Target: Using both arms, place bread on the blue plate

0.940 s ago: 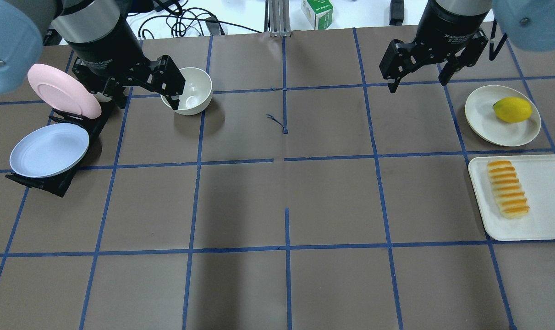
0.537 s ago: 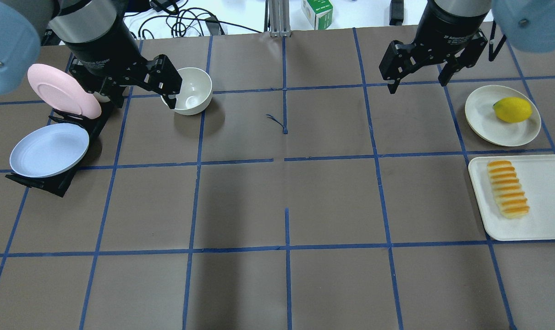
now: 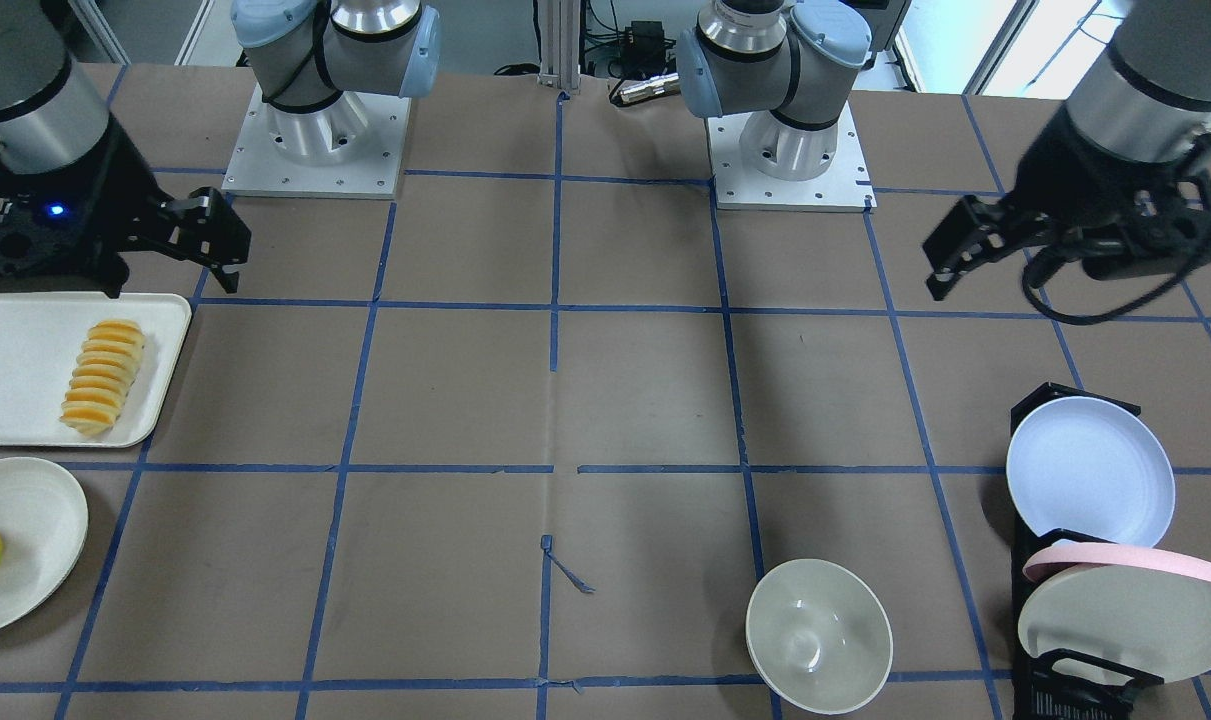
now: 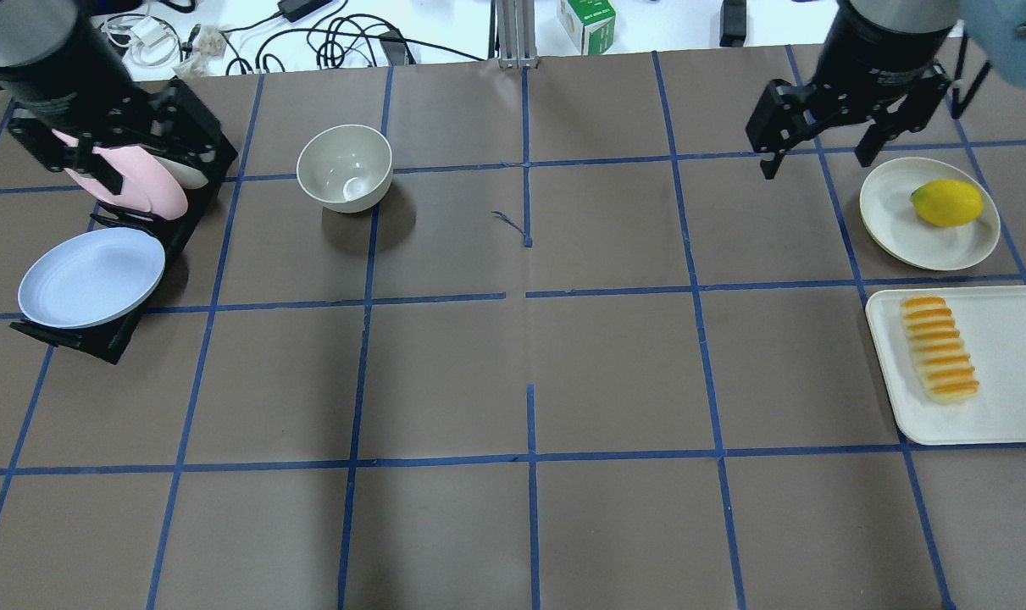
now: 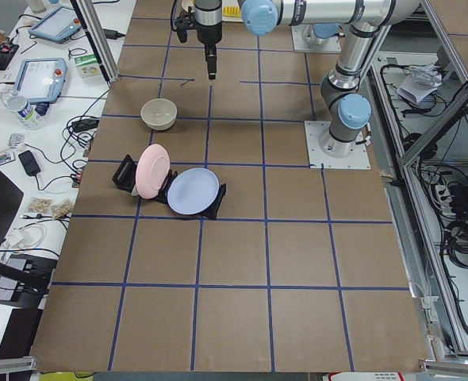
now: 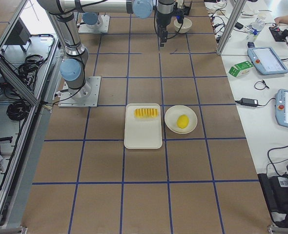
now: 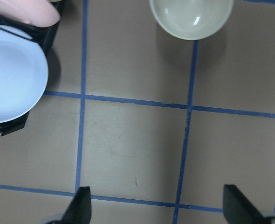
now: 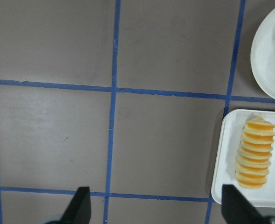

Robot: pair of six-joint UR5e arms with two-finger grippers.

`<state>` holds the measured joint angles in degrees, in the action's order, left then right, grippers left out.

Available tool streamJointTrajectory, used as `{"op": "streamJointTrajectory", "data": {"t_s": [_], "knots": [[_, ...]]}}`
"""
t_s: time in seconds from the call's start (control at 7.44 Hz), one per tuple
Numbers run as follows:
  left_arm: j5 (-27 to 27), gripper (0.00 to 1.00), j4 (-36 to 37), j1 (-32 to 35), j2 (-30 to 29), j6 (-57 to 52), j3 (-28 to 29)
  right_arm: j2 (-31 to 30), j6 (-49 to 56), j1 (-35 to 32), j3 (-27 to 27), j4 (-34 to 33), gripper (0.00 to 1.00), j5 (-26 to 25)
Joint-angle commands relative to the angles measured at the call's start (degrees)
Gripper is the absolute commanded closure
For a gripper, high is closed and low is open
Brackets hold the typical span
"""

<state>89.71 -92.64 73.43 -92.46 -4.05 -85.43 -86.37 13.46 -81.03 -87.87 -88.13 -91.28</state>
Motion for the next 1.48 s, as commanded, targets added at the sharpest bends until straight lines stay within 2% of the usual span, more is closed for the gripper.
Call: {"op": "streamJointTrajectory", "data": {"t_s": [0.0,0.27,0.4,0.54,0.67,0.81,1.07,1.34], "knots": [[0.1,0.00,0.4,-11.6,-2.4,-0.6,-0.7,-1.0,8.7,11.6,-10.5,-10.5,0.00,-0.6],[2.5,0.00,6.8,-16.0,-8.8,-0.3,-1.1,-0.7,22.1,21.6,-21.8,-25.6,0.00,-0.1],[2.9,0.00,9.4,-19.5,-12.3,-0.8,-0.9,-0.5,23.5,24.0,-27.2,-33.6,0.00,0.0],[2.7,0.00,9.8,-22.1,-15.8,-1.1,-1.0,1.4,24.2,25.1,-32.8,-40.0,0.08,-0.2],[2.7,0.00,11.4,-23.9,-18.7,-1.4,-0.9,4.0,23.7,25.7,-35.2,-48.1,0.05,-0.4],[2.6,0.00,15.5,-24.9,-21.6,-1.8,-0.7,7.1,24.2,25.7,-35.7,-49.1,0.05,0.0],[2.6,0.03,17.3,-25.8,-24.9,-2.7,-0.2,10.3,24.9,27.5,-35.8,-49.2,0.01,0.1],[2.6,0.29,19.0,-26.3,-26.1,-2.8,-0.4,12.2,25.3,27.8,-35.5,-49.3,0.00,-0.5]]}}
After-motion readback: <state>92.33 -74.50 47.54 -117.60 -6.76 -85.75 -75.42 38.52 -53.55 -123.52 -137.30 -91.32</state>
